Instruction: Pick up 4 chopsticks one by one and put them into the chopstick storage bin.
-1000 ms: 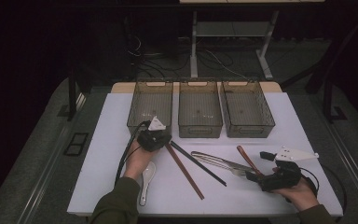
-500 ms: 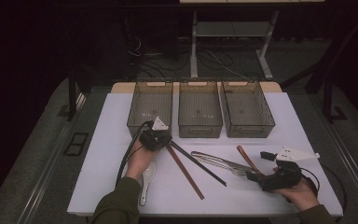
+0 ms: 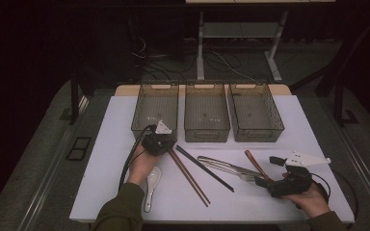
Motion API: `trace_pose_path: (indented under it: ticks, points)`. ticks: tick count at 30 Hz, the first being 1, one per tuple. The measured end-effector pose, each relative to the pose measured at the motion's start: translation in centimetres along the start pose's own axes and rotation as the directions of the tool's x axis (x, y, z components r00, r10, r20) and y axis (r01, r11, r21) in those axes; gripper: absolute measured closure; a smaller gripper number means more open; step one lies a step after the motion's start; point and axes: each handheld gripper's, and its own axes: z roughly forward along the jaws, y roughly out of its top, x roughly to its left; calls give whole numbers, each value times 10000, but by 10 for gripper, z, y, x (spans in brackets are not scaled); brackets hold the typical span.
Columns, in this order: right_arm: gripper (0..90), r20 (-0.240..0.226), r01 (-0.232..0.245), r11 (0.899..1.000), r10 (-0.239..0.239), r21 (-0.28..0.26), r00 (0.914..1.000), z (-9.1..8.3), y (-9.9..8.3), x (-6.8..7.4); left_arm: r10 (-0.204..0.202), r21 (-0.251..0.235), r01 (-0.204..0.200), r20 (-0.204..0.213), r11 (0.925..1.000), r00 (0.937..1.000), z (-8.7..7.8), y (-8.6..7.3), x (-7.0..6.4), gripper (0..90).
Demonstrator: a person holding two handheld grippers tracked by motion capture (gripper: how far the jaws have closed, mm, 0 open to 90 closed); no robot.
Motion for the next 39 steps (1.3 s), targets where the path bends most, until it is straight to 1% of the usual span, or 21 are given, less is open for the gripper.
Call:
trace_pose_path:
  ticks: [5,14,18,24,35,39]
  points:
    - [7,4,12,10000,-12,6,10000,0,0,0,65,108,-65,-33,9999,10000,-1,-1,1,889]
    - [7,26,-26,10000,26,10,10000,0,0,0,48,347,-46,-56,9994,10000,-6,-3,3,890]
    - [7,15,-2,10000,1,20,10000,0,0,0,14,292,-12,-59,9996,10000,-6,-4,4,890]
    - [7,13,21,10000,-21,20,10000,0,0,0,204,460,-198,-108,9987,9997,-3,-2,1,890]
    - [7,16,14,10000,-14,-4,10000,-1,0,0,72,735,-50,-301,9973,9995,-9,-6,4,890]
    - [7,21,13,10000,-13,-3,10000,0,0,0,36,826,-10,-309,9966,9995,-13,-9,5,891]
